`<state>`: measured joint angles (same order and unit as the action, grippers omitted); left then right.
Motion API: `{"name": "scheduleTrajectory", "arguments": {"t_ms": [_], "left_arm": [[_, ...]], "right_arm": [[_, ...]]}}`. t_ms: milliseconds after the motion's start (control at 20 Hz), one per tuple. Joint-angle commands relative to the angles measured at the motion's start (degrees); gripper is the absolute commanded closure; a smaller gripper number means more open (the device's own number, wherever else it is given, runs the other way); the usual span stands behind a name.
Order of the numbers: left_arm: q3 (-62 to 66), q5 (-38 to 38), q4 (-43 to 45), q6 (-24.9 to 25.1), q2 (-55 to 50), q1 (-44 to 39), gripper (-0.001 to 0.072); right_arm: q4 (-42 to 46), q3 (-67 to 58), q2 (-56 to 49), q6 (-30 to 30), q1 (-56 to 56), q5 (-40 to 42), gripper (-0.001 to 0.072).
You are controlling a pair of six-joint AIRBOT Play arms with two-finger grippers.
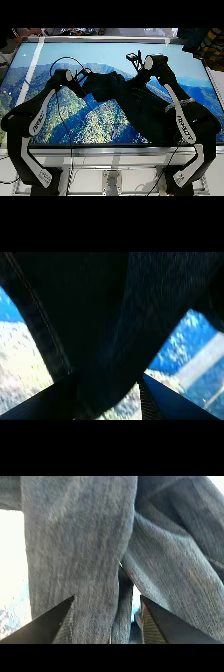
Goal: Fold the clothes and pants, and hang the long-sleeved shirts on hangers.
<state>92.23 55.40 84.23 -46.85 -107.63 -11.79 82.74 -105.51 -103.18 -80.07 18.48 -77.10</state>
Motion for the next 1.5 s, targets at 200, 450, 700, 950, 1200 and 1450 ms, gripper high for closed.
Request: {"name": "scheduleTrajectory", "arguments": {"t_ms": [200,450,700,950,1200,1450], "left_arm": [[2.0,-9.9,14.0,-12.7,-2.1,-3.3,0.0689],[4.2,-1.7,32.6,-26.0,9.6,3.9,0.069],[4.0,4.0,29.3,-18.8,27.5,15.9,0.069],[2.8,12.7,9.4,1.9,42.4,24.1,0.0688],[-12.2,23.5,9.9,5.4,50.3,27.1,0.0686],[-34.0,20.8,12.6,5.3,51.1,31.8,0.0486]], "right_arm": [[2.2,-0.3,0.0,-0.4,0.0,-3.7,0.027],[8.7,-0.3,2.1,-1.3,-0.1,-7.1,0.0271],[9.0,-0.3,8.7,-4.5,-3.9,-9.3,0.0272],[9.0,0.5,15.8,-6.3,-10.4,-13.4,0.0271],[8.9,10.0,24.7,-6.4,-14.6,-13.8,0.0271],[8.9,29.0,35.2,-6.8,-18.0,-11.6,0.0269]]}}
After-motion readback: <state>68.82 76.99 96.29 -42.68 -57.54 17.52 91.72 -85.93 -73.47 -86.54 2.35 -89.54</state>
